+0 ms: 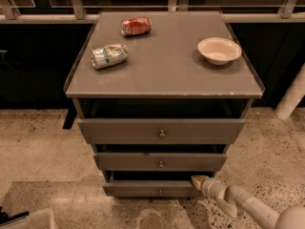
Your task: Open bottom drawer
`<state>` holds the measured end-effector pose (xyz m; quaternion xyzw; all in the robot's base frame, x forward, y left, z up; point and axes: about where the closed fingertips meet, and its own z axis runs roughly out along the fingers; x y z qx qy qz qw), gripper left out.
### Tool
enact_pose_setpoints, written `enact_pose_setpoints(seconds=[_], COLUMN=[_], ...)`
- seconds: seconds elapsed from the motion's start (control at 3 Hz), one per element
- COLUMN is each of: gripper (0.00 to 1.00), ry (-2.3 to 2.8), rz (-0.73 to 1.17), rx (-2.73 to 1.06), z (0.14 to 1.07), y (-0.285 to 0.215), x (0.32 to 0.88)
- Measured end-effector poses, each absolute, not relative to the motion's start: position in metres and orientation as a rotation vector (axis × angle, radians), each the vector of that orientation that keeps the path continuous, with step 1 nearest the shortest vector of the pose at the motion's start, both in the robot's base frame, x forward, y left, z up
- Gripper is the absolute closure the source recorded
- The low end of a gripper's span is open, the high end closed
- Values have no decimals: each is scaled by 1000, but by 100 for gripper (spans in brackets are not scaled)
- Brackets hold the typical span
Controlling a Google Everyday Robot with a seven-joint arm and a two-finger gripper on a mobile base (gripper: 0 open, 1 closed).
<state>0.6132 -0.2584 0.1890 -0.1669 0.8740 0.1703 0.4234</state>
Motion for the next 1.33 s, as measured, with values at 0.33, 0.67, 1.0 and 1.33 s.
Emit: enact_pose_setpoints(seconds=[0.33,0.67,1.0,1.33], gripper=[100,100,100,100], ry=[2222,2222,2251,2251], rz=[459,459,513,513], rx=[-380,-380,-370,-370], z=[183,187,183,183], y=[-258,-258,-252,-252], x=[601,601,587,587])
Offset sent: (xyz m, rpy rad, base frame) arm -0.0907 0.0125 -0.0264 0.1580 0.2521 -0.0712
